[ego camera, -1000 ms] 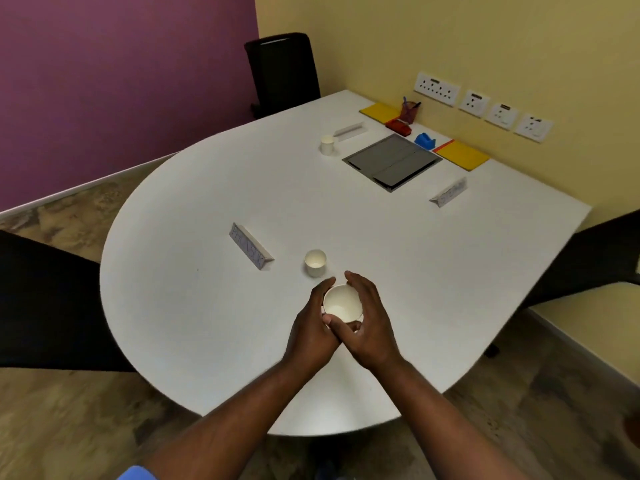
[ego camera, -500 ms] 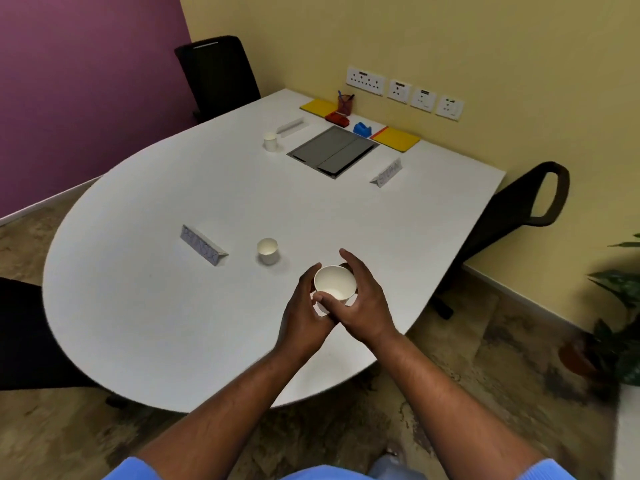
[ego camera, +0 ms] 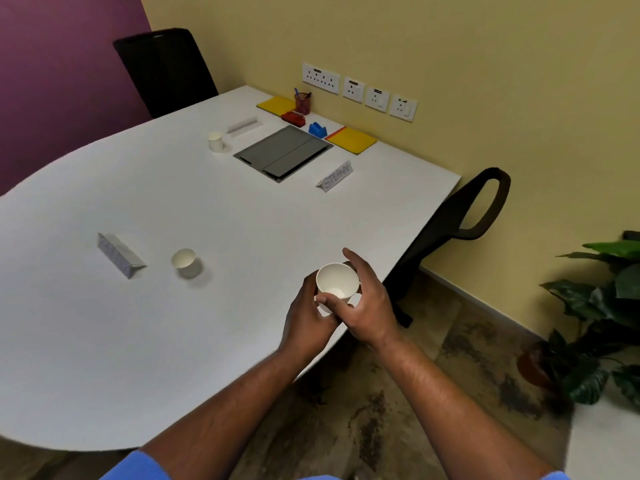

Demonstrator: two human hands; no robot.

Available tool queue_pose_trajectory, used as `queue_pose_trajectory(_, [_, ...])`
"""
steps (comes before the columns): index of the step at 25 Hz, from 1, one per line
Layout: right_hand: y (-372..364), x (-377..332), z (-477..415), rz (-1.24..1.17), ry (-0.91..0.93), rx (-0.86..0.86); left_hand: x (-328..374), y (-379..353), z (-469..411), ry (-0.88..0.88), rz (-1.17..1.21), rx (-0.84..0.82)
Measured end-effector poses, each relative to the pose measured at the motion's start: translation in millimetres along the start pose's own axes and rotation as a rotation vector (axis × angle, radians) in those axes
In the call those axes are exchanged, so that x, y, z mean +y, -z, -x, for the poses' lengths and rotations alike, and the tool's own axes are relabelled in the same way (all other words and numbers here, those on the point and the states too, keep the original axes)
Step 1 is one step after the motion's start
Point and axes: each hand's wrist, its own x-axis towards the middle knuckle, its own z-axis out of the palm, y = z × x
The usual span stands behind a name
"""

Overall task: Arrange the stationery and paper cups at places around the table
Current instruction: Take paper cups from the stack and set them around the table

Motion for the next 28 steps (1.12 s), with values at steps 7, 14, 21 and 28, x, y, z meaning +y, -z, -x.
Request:
queue_pose_trajectory(7, [107, 58, -57, 0.079, 0.076, -0.134, 30, -107, -44, -0.004, -0.007, 0.055])
queue_pose_trajectory(14, [154, 122, -162, 0.143, 0.111, -0.203, 41, -179, -144, 0.004, 0.012, 0.120])
queue_pose_trajectory(21, [223, 174, -285, 0.239, 0.171, -0.259, 67, -265, -256, -0.001, 0.055, 0.139])
queue_pose_trajectory(28, [259, 230, -404, 0.198, 0.313, -0.413, 80, -325, -348, 0.060, -0.013, 0.272])
